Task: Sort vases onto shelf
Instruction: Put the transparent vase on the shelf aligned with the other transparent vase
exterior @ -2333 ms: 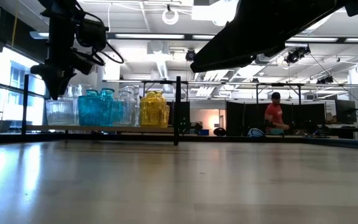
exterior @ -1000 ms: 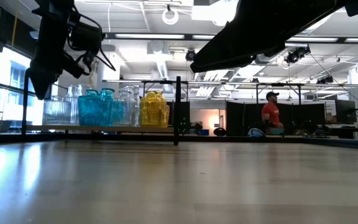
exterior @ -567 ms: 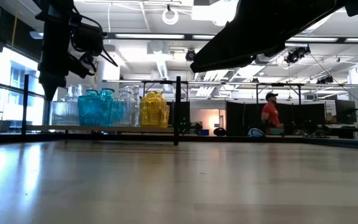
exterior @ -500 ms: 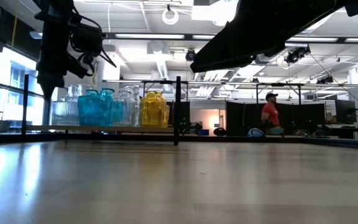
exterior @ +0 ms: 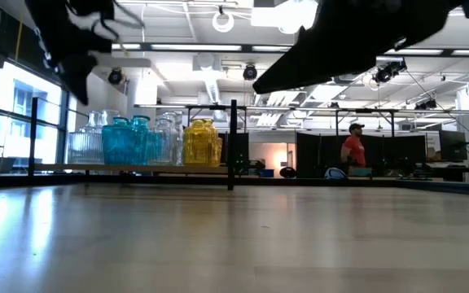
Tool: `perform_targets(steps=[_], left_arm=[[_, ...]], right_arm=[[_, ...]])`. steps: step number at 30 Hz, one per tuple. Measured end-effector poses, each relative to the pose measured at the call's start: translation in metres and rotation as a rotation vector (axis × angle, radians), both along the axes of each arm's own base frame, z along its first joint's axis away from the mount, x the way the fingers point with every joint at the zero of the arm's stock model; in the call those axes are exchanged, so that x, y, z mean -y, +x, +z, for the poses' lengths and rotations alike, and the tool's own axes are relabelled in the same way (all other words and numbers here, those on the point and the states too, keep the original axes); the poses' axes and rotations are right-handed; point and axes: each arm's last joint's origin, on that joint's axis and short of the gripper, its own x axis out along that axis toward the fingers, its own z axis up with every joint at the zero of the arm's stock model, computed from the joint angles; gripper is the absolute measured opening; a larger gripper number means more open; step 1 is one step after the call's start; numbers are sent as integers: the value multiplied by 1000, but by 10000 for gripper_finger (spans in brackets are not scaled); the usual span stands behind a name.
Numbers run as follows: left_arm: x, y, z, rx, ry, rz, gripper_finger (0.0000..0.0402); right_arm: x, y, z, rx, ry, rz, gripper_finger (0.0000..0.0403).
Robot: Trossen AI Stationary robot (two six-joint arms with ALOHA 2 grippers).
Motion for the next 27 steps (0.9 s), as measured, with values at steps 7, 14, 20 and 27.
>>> perform_targets(steps=[7, 14, 20, 27], left_arm=[[28, -1, 4, 441, 96, -98, 0], [22, -3, -37, 502, 166, 146, 0], [10, -6, -47, 491, 223, 300, 0], [-5, -2, -58, 393, 192, 351, 0]], right_arm=[[-2, -12, 15, 11, -57, -37, 111], [-3, -14, 21, 21, -84, -10, 16], [-3, -14, 22, 28, -78, -12, 18], [-3, -14, 22, 29, -75, -13, 8]])
